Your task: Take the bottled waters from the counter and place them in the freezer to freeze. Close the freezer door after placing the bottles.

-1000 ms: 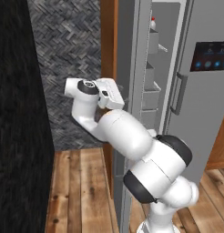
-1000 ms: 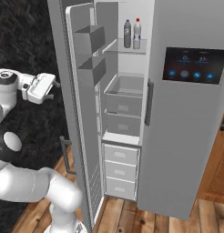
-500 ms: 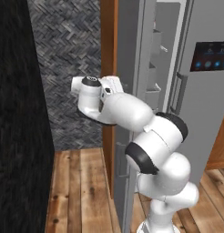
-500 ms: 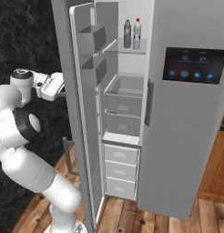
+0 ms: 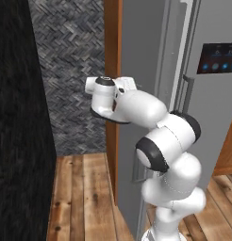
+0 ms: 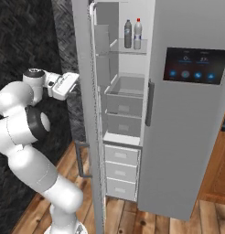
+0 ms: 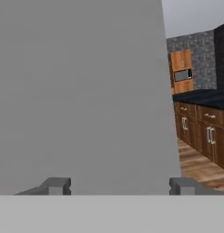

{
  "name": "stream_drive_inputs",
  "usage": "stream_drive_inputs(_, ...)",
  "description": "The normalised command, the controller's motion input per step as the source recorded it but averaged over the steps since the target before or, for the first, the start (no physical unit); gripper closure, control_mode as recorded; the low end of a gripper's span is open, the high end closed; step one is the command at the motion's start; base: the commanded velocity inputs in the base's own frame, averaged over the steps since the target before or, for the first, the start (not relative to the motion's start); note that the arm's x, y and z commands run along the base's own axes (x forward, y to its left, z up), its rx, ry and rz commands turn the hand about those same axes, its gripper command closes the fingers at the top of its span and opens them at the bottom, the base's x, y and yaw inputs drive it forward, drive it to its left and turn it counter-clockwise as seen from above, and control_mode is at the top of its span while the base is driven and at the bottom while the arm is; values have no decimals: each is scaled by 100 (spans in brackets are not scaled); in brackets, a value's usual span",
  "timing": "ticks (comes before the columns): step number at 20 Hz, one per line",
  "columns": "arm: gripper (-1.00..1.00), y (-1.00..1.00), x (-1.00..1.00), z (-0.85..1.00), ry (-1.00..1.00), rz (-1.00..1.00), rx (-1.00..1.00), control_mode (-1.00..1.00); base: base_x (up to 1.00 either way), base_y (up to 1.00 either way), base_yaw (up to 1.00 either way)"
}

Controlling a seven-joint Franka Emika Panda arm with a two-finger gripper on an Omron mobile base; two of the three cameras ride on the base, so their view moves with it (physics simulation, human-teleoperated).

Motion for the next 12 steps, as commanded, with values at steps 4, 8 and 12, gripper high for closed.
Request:
stream_drive_inputs(4, -100, -83, 0, -5, 0, 10, 0, -100, 0, 0, 0)
stream_drive_inputs(8, -100, -89, 0, -6, 0, 13, 0, -100, 0, 0, 0)
stream_drive_inputs(12, -100, -89, 0, -7, 0, 13, 0, -100, 0, 0, 0)
